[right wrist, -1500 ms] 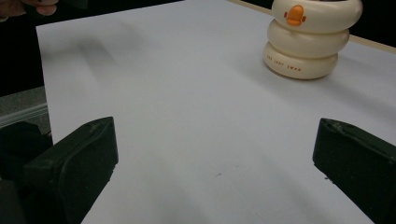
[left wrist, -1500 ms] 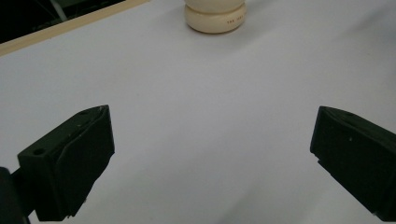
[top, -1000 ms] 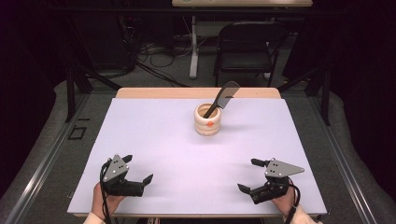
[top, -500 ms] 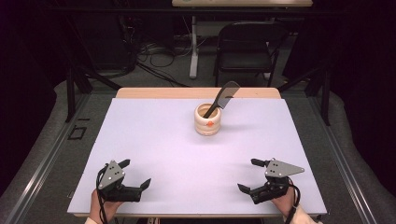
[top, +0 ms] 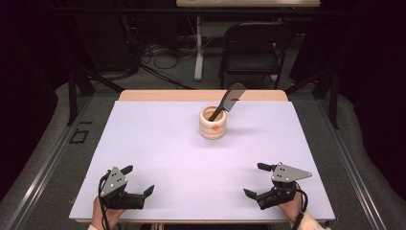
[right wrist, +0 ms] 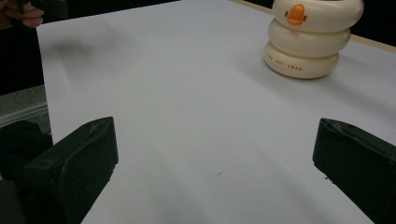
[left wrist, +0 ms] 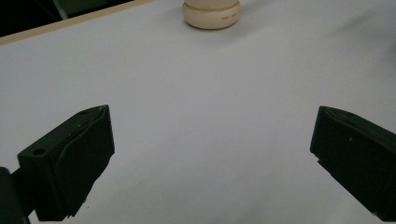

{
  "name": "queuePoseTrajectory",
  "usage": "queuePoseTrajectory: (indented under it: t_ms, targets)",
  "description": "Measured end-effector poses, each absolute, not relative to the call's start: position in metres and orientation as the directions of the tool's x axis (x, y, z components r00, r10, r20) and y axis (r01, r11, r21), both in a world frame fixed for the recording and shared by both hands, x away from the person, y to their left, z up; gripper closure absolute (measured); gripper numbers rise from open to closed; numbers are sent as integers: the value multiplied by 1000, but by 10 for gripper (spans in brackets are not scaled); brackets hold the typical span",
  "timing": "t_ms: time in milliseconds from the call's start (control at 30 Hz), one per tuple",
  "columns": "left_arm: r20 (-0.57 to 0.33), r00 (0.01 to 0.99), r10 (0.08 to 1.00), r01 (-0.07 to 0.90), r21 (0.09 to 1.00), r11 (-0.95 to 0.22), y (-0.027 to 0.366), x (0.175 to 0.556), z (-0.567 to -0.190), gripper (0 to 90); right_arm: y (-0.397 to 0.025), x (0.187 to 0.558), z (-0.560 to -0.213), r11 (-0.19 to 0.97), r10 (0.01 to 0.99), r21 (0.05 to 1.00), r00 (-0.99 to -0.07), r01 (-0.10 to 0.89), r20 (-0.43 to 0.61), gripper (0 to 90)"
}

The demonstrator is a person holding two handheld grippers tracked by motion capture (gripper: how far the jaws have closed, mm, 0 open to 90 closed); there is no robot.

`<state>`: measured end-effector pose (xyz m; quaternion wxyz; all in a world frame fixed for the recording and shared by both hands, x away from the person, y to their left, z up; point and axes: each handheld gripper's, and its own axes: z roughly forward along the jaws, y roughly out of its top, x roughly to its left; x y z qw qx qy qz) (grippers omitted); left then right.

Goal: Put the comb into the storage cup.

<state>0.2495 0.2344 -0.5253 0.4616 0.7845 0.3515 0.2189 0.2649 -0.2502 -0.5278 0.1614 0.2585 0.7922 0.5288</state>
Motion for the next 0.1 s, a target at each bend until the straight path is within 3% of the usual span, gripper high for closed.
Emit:
queuePoseTrajectory:
  t_ms: [100]
  targets:
    - [14,658,753,354,877,-326,235,250,-526,0,-250,265,-527,308,582,920,-813,241,18,0]
